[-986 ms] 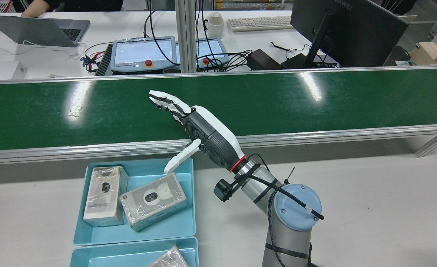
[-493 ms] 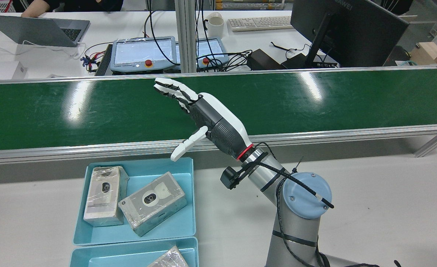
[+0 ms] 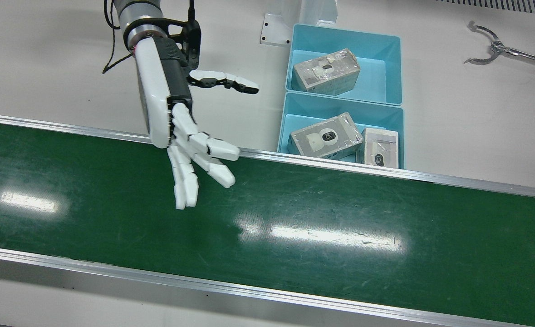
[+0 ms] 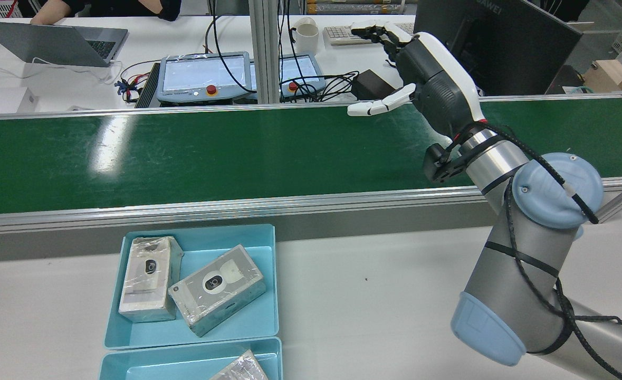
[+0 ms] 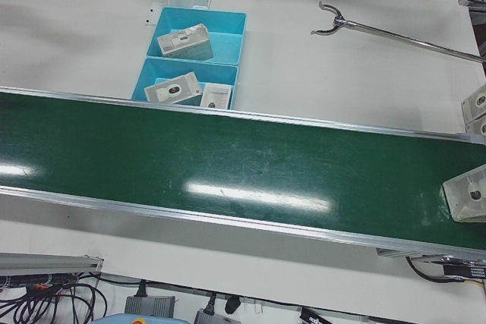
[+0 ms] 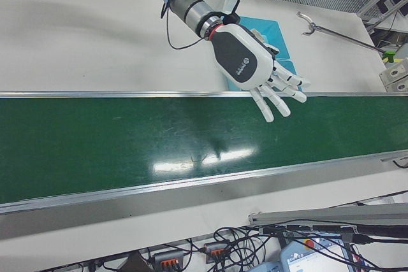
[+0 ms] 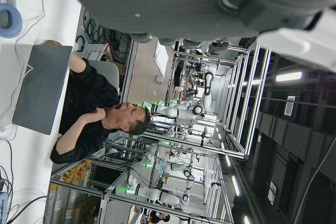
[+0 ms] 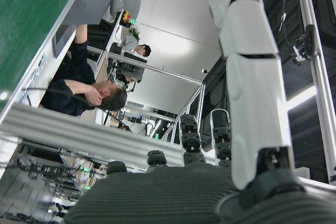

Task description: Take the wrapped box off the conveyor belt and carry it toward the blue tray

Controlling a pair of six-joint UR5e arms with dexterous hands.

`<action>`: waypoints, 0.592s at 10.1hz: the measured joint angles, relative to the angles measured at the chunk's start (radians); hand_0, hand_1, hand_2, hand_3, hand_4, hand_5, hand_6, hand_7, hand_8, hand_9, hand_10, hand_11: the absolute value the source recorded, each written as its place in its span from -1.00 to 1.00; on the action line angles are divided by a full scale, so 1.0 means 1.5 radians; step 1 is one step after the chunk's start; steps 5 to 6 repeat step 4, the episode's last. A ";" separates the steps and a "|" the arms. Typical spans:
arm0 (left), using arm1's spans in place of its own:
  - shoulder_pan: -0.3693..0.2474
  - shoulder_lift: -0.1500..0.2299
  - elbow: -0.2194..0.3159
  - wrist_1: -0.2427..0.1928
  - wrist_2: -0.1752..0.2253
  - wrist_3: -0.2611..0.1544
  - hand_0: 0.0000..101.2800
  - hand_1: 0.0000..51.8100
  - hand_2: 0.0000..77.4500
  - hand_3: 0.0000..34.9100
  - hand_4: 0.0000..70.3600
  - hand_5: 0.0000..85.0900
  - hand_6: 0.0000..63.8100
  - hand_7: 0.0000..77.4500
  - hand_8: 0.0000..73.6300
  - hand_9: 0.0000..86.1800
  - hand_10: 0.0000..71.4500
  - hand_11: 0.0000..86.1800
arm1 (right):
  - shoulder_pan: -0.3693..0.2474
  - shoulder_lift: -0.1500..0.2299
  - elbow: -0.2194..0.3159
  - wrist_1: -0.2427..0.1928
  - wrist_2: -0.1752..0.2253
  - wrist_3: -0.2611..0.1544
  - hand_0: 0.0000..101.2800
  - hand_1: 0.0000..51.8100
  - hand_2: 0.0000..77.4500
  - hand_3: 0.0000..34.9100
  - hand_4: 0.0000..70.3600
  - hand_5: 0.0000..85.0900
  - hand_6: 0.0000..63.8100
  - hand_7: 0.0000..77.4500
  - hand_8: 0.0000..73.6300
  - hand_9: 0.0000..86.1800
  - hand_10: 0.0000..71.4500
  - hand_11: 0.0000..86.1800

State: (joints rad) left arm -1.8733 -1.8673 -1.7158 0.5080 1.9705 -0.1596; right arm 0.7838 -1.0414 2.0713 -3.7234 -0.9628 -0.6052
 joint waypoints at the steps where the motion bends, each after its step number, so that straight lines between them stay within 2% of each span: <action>1: 0.000 0.000 0.000 0.000 0.000 0.000 -1.00 -1.00 -0.99 -1.00 -1.00 -0.97 -1.00 -1.00 -0.99 -0.99 -0.98 -0.99 | 0.011 -0.018 0.013 -0.013 0.018 0.008 0.01 -0.22 -0.55 -0.75 -0.86 -0.35 -0.83 -0.79 -0.96 -0.96 -1.00 -0.97; 3: 0.000 0.000 0.000 0.000 0.000 0.000 -1.00 -1.00 -0.99 -1.00 -1.00 -0.97 -1.00 -0.99 -0.99 -1.00 -0.98 -0.99 | 0.027 -0.049 0.024 -0.023 0.035 0.032 0.01 -0.22 -0.55 -0.75 -0.86 -0.35 -0.83 -0.79 -0.96 -0.96 -1.00 -0.97; 4: 0.000 0.000 0.000 0.000 0.000 0.000 -1.00 -1.00 -0.99 -1.00 -1.00 -0.99 -1.00 -0.99 -0.99 -0.99 -1.00 -0.99 | 0.030 -0.056 0.024 -0.023 0.038 0.040 -0.03 -0.39 -0.73 -0.76 -0.98 -0.41 -0.90 -0.85 -0.94 -0.96 -1.00 -0.97; 6: 0.000 0.000 0.000 0.000 0.000 0.000 -1.00 -1.00 -0.99 -1.00 -1.00 -0.99 -1.00 -0.99 -0.99 -0.99 -1.00 -0.99 | 0.030 -0.056 0.024 -0.023 0.038 0.040 -0.03 -0.39 -0.73 -0.76 -0.98 -0.41 -0.90 -0.85 -0.94 -0.96 -1.00 -0.97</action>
